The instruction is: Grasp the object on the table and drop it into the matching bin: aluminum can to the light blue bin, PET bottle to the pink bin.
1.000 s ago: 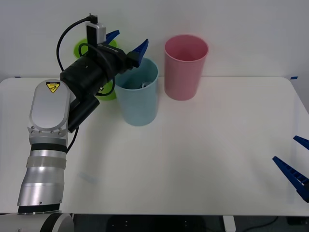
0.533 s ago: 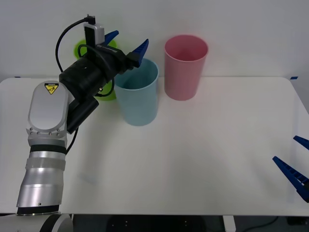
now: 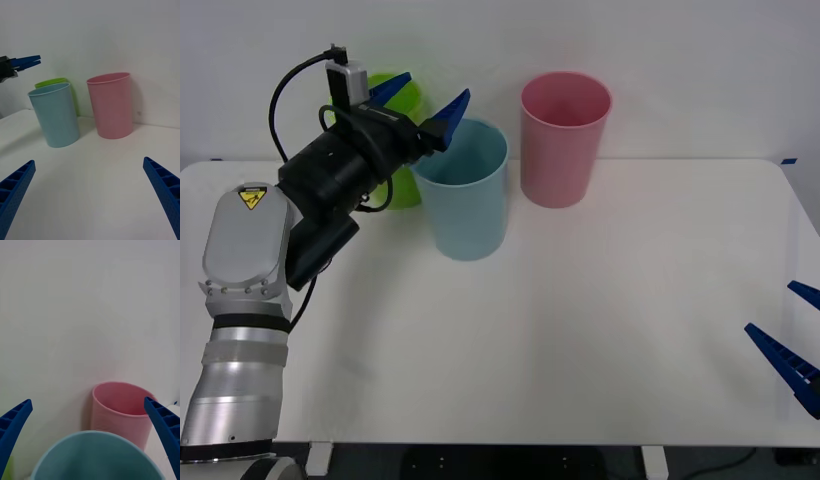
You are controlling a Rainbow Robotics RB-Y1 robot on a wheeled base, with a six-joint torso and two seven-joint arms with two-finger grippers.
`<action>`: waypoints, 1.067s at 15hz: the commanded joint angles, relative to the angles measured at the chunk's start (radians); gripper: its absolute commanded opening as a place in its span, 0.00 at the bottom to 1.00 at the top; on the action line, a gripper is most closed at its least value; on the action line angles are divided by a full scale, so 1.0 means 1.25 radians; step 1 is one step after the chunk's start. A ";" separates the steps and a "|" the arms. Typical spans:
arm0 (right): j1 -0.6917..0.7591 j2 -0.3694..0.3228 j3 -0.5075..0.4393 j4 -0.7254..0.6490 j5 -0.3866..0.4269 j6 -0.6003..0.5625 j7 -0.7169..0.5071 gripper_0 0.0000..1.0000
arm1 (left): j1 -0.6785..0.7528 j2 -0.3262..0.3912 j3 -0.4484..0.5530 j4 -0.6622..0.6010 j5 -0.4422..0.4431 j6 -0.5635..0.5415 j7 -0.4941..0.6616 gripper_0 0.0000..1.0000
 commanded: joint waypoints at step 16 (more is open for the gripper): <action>0.000 0.000 0.000 0.000 0.000 0.000 0.000 1.00 | 0.417 0.157 0.198 -0.264 0.301 -0.148 -0.072 1.00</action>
